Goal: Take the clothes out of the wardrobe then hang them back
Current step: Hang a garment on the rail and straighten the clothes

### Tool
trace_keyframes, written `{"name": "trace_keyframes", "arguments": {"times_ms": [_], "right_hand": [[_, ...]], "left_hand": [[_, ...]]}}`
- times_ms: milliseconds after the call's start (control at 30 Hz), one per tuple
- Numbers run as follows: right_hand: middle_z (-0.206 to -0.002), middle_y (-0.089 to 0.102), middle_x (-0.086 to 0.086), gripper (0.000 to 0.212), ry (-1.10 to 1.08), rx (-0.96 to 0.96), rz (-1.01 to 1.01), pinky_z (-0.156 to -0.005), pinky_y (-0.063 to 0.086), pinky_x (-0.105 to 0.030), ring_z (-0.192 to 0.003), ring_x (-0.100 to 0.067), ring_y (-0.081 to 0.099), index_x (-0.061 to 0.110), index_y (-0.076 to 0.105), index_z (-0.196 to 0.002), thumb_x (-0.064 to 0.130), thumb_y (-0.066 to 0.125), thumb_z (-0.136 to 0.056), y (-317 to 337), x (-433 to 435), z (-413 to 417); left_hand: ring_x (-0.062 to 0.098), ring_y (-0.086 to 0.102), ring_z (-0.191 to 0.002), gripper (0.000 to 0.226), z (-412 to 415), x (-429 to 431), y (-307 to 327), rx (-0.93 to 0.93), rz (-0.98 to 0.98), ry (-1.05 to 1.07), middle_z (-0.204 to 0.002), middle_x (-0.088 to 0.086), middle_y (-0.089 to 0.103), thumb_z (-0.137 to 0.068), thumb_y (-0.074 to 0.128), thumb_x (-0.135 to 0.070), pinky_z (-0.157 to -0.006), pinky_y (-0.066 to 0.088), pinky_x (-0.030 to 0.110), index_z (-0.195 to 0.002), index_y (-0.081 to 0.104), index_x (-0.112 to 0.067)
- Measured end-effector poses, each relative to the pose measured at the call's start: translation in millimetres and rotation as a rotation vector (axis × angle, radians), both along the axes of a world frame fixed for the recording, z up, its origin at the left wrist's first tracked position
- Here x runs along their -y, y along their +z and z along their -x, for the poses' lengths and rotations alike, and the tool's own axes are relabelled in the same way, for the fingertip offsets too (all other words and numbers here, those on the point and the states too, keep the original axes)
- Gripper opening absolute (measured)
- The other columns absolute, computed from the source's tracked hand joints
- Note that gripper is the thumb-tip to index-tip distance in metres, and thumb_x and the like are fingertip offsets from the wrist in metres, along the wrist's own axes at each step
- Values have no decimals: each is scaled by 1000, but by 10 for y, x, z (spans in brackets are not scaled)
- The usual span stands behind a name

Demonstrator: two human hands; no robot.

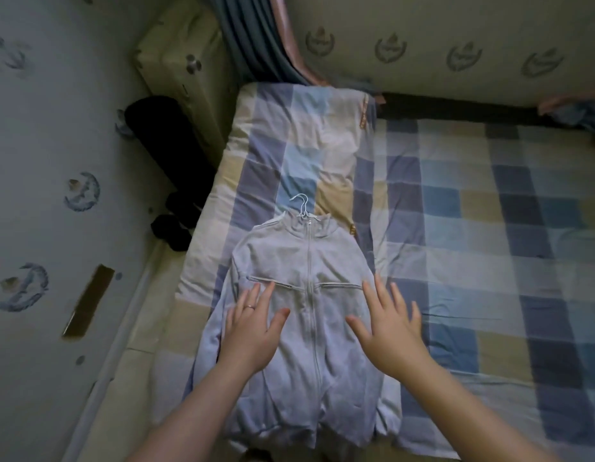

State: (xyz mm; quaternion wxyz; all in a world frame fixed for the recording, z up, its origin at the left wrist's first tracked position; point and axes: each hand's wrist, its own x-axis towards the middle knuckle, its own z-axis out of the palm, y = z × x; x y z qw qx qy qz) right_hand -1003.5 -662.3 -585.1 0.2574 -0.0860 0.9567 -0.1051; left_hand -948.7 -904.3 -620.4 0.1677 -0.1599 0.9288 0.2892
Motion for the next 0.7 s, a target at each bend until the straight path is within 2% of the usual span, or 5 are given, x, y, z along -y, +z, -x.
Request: {"name": "trace_keyframes", "arguments": {"times_ms": [167, 300, 467, 600, 700], "right_hand": [[-162, -16, 10, 73, -114, 93, -49, -119, -4, -49, -149, -16, -16, 32, -8, -155, 62, 24, -97, -842, 310, 484], [-163, -11, 10, 72, -139, 102, -63, -120, 0, -47, -150, -17, -10, 31, -5, -155, 60, 28, -97, -1705, 563, 965], [-164, -1, 7, 72, -147, 14, -29, -120, 7, -47, -151, -20, -1, 30, 4, -156, 57, 35, -96, -2857, 847, 1692], [-164, -7, 8, 70, -114, -57, 1, -119, 6, -51, -151, -20, -5, 32, 3, -155, 58, 30, -97, -3641, 996, 2165], [-164, -11, 8, 70, -81, -86, 2, -119, 4, -54, -150, -19, -9, 33, -2, -155, 61, 24, -97, -4055, 1015, 2449]], "left_hand": [[12, 0, -152, 84, 579, 360, -894, 110, -54, -38, -165, -9, 10, -79, 10, -78, -123, 6, 42, -154, 16, -41], [13, 0, -152, 63, 1100, 638, -1799, 150, -21, -90, -165, -7, 11, -97, 30, -63, -123, 5, 42, -154, 19, -39], [21, 2, -152, 64, 1851, 888, -2828, 80, 124, -184, -166, 0, 10, -98, 37, -56, -122, 4, 44, -155, 21, -31], [26, 4, -152, 70, 2439, 1024, -3379, -14, 229, -196, -166, 5, 10, -97, 43, -52, -122, 4, 47, -156, 19, -24], [29, 14, -149, 68, 2803, 1085, -3612, -95, 314, -192, -163, 7, 20, -97, 44, -51, -121, 11, 51, -154, 24, -22]]}}
